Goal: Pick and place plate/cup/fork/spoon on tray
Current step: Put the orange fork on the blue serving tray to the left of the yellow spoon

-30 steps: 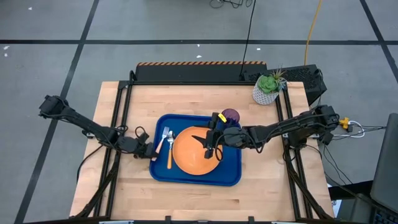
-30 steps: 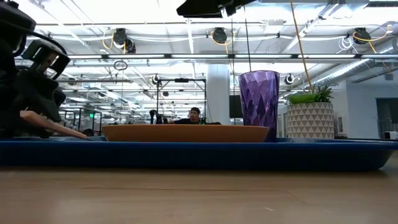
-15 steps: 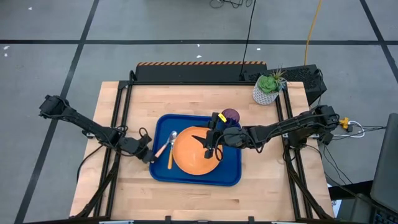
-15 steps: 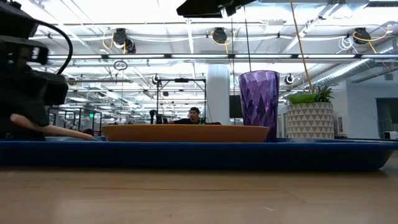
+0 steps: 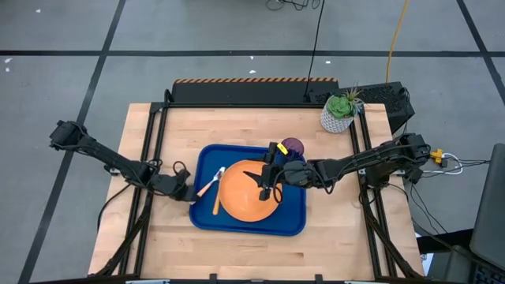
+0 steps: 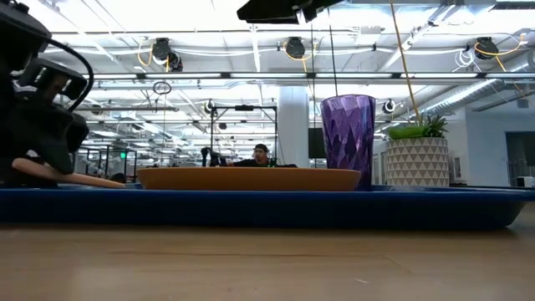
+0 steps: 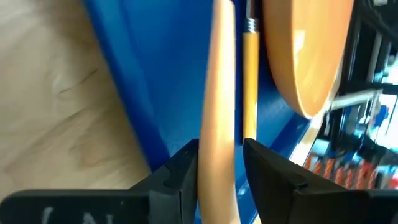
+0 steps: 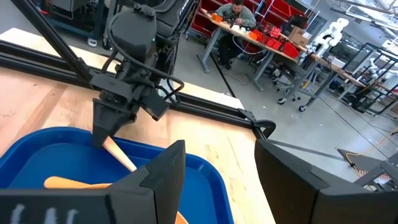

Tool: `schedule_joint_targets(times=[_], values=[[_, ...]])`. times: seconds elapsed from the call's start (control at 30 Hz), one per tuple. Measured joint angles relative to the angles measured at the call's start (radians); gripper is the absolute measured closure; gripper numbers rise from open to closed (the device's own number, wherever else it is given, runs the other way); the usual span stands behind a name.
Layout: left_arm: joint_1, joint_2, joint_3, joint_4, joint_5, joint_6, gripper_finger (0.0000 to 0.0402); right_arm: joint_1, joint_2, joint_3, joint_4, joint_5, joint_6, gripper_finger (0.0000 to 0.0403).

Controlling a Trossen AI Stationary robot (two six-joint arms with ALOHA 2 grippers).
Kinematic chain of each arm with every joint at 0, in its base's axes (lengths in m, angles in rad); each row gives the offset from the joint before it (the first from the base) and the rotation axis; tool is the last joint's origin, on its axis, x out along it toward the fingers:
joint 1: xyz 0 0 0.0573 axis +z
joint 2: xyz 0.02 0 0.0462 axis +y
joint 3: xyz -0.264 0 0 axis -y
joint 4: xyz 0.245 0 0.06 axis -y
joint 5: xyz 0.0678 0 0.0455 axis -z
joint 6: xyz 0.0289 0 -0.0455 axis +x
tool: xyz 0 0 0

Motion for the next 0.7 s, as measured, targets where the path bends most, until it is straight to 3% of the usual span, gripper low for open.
schedule_joint_targets(times=[0.27, 0.53, 0.7], values=[[0.000, 0.004, 0.004, 0.047, -0.048, 0.035, 0.0287, 0.000, 0.000, 0.000, -0.003, 0.000, 0.000, 0.0218], [0.001, 0.002, 0.039, 0.064, -0.132, 0.481, 0.0271, 0.000, 0.000, 0.000, -0.009, 0.000, 0.000, 0.0218], [0.001, 0.002, 0.039, 0.056, -0.121, 0.559, 0.0270, -0.006, 0.000, 0.000, -0.007, 0.000, 0.001, 0.0218]])
